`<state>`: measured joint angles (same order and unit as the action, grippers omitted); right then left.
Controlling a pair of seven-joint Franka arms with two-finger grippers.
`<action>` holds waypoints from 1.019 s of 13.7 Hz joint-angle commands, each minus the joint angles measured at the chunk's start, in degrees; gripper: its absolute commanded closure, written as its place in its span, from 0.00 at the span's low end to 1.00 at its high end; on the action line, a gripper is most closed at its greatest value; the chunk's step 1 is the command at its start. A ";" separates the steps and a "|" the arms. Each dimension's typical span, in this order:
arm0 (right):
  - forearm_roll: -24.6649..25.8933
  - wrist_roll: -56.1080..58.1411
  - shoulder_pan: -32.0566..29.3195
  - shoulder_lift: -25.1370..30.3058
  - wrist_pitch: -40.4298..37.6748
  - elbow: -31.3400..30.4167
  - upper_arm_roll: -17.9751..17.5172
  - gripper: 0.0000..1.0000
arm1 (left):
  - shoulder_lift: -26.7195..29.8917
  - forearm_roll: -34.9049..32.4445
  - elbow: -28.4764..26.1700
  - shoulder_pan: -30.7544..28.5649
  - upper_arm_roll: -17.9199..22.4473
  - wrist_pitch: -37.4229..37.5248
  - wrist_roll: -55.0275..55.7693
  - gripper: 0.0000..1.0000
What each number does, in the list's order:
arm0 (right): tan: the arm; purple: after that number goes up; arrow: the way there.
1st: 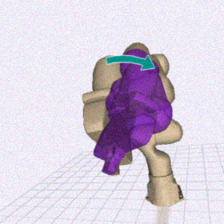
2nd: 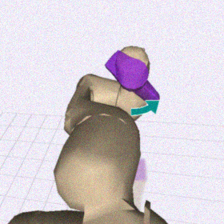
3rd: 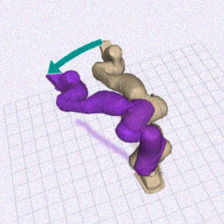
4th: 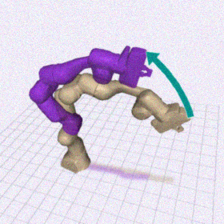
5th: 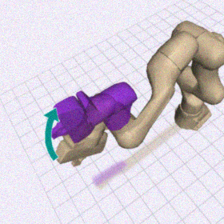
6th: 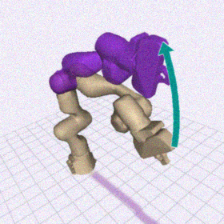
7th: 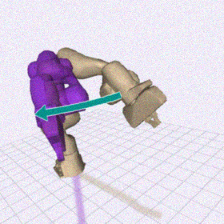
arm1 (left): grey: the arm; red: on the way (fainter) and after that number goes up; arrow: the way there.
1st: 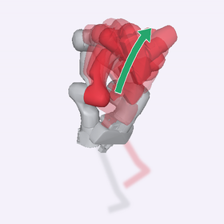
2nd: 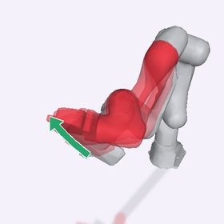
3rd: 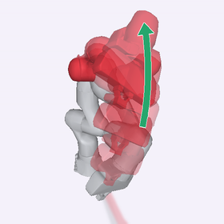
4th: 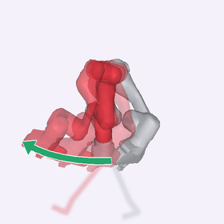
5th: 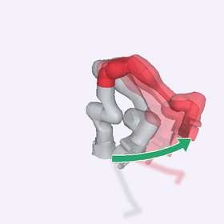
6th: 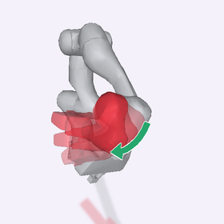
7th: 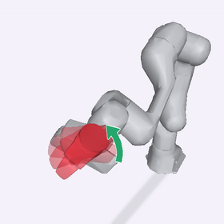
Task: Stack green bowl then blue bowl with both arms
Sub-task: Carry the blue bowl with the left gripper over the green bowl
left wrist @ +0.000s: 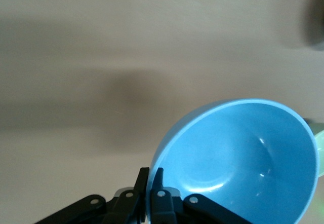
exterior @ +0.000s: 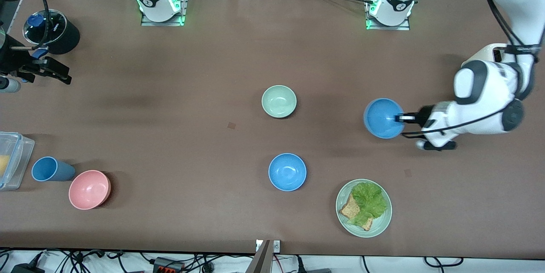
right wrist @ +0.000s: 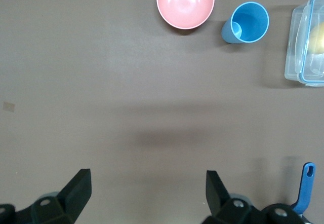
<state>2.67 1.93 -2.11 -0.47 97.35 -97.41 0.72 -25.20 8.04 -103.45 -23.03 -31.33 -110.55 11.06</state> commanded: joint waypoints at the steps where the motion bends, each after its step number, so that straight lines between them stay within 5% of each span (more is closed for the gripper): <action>1: 0.14 1.33 0.08 -0.67 0.04 1.51 -0.37 0.00 | 0.85 1.28 -3.32 0.08 -7.92 -5.35 14.37 1.00; 7: 0.06 2.12 0.00 -1.46 -0.40 2.49 -0.37 0.00 | 1.20 1.28 -10.70 12.38 -10.24 -26.01 41.29 1.00; 14: -1.17 1.51 0.00 -1.55 -0.49 2.58 -0.37 0.00 | 2.70 1.28 -17.48 20.13 -10.50 -39.65 53.01 1.00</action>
<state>2.38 3.07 -2.07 -1.69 97.52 -96.14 0.51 -24.92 8.15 -118.78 -3.94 -42.09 -148.51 62.31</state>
